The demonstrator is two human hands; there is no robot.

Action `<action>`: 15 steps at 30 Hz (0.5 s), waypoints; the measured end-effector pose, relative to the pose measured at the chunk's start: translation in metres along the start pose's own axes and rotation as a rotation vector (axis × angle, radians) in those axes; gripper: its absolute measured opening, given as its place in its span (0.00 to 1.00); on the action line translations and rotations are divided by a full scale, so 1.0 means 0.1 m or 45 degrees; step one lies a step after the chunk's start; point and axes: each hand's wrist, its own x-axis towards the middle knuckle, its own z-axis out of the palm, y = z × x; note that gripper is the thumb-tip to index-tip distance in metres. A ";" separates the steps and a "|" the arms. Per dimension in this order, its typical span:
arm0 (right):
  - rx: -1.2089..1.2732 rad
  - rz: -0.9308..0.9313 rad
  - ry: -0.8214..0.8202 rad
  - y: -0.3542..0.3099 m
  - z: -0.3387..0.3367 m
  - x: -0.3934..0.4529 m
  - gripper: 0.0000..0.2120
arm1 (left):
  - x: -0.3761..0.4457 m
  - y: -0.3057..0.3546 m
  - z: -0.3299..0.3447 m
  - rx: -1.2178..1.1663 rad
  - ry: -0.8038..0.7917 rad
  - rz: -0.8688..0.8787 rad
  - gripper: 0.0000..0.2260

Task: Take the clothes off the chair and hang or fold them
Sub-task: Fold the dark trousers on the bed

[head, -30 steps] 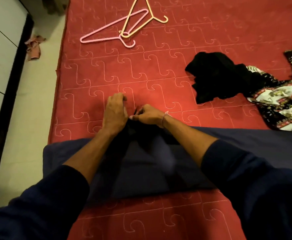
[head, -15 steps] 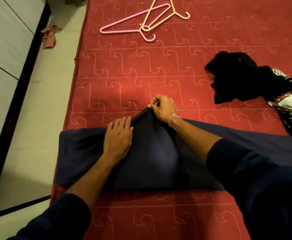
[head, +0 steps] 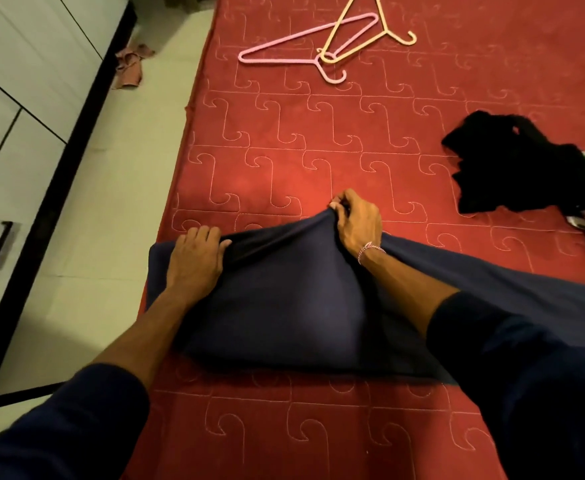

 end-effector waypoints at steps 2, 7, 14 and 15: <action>-0.085 -0.033 -0.033 -0.04 -0.02 -0.03 0.06 | 0.00 0.13 -0.02 -0.032 0.016 -0.145 0.10; -0.488 -0.260 0.142 -0.21 0.03 -0.42 0.13 | -0.22 0.50 -0.03 -0.065 0.334 -0.025 0.11; -0.518 -0.603 -0.346 -0.04 0.24 -1.06 0.26 | -0.49 0.64 0.19 -0.064 -0.133 0.319 0.27; -0.563 -0.518 -0.351 0.04 0.21 -1.04 0.28 | -0.49 0.61 0.19 -0.026 -0.194 0.280 0.29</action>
